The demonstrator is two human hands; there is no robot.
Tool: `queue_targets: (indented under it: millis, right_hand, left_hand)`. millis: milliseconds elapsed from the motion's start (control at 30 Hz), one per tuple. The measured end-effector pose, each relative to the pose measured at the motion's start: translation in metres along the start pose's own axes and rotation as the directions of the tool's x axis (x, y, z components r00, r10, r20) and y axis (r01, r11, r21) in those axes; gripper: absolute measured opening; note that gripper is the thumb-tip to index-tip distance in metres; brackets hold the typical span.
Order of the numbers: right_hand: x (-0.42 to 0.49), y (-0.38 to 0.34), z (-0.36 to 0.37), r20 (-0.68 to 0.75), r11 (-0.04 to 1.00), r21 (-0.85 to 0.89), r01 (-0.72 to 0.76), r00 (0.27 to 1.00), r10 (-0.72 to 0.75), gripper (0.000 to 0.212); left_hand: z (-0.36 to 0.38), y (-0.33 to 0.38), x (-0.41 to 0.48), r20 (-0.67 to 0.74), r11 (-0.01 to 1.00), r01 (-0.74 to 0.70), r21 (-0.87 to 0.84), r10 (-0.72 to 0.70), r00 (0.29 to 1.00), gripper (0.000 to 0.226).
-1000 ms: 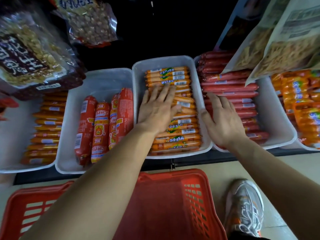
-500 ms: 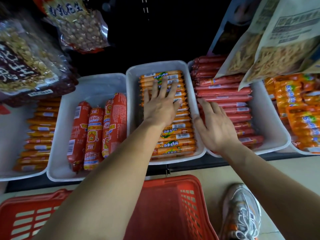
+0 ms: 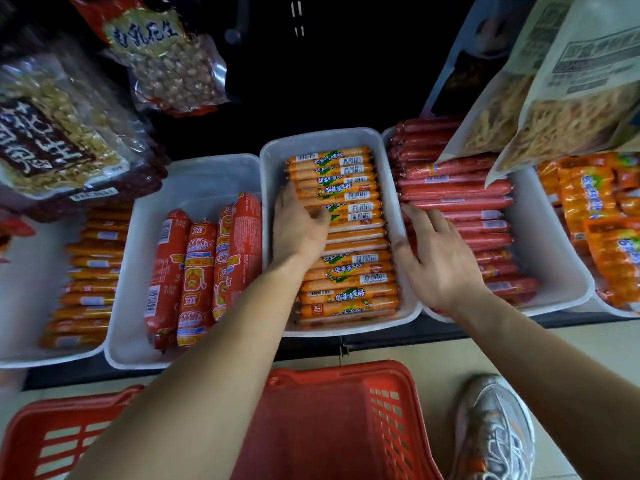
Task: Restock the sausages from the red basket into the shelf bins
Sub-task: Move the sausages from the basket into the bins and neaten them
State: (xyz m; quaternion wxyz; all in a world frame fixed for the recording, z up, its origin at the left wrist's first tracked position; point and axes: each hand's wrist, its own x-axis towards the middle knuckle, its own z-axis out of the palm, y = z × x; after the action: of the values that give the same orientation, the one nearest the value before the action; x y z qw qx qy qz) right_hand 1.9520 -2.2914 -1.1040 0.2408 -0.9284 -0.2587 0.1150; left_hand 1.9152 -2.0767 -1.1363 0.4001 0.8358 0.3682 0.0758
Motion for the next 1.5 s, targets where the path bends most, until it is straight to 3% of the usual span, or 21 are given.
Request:
queue_targets:
  millis: [133,200,367,500,600,700,833,900,1033,1133,1267,1333,1433,1500]
  right_hand:
    - [0.014,-0.012,-0.01,-0.007,0.99,-0.081,0.113,0.993,-0.114,0.078]
    - [0.026,-0.023,-0.012,0.004,0.974,-0.154,0.167,0.986,-0.168,0.076]
    - [0.052,-0.044,0.009,0.199,0.846,-0.413,0.338,0.94,-0.278,0.082]
    - [0.058,-0.042,0.018,0.215,0.81,-0.489,0.325,0.944,-0.25,0.082]
    - [0.057,-0.04,0.018,0.211,0.804,-0.498,0.324,0.945,-0.249,0.079]
    - [0.056,-0.04,0.02,0.196,0.806,-0.499,0.317,0.948,-0.252,0.078]
    - [0.055,-0.041,0.019,0.207,0.803,-0.495,0.333,0.942,-0.264,0.079]
    - [0.054,-0.041,0.017,0.227,0.795,-0.507,0.334,0.941,-0.251,0.083]
    - [0.053,-0.043,0.016,0.258,0.743,-0.57,0.351,0.935,-0.244,0.082]
    - [0.054,-0.042,0.013,0.284,0.748,-0.553,0.366,0.927,-0.244,0.08]
    - [0.052,-0.042,0.011,0.279,0.764,-0.52,0.382,0.921,-0.271,0.078]
    - [0.05,-0.042,0.009,0.284,0.744,-0.522,0.418,0.907,-0.31,0.081]
    - [0.04,-0.042,0.008,0.241,0.666,-0.51,0.544,0.834,-0.496,0.073]
    - [0.031,-0.044,0.007,0.258,0.667,-0.483,0.566,0.821,-0.51,0.073]
  left_hand:
    - [-0.003,0.005,0.011,0.01,0.975,0.154,-0.162,-0.154,0.988,0.087]
    - [0.0,0.017,0.017,0.039,0.951,0.21,-0.227,-0.207,0.978,0.071]
    - [-0.003,0.013,0.023,0.023,0.961,0.147,-0.233,-0.146,0.989,0.035]
    - [-0.005,0.026,0.033,-0.01,0.947,0.159,-0.279,-0.168,0.986,0.051]
    - [-0.001,0.029,0.035,0.012,0.978,0.112,-0.176,-0.112,0.994,0.048]
    - [-0.007,0.026,0.03,0.059,0.97,0.121,-0.208,-0.111,0.992,0.045]
    - [-0.012,0.024,0.002,-0.001,0.96,0.22,-0.175,-0.224,0.975,0.057]
    - [-0.009,0.012,-0.029,0.049,0.939,0.31,-0.148,-0.306,0.951,0.056]
    - [-0.01,-0.002,-0.054,0.174,0.939,0.319,-0.128,-0.295,0.94,0.039]
    - [-0.017,0.004,-0.053,0.227,0.927,0.357,-0.112,-0.326,0.918,0.047]
    - [-0.023,0.005,-0.077,0.25,0.927,0.373,0.038,-0.37,0.895,0.055]
    - [-0.024,0.003,-0.084,0.306,0.93,0.36,0.072,-0.364,0.88,0.06]
    - [-0.028,0.001,-0.08,0.351,0.929,0.351,0.114,-0.368,0.861,0.07]
    - [-0.032,0.002,-0.079,0.376,0.936,0.339,0.095,-0.349,0.858,0.071]
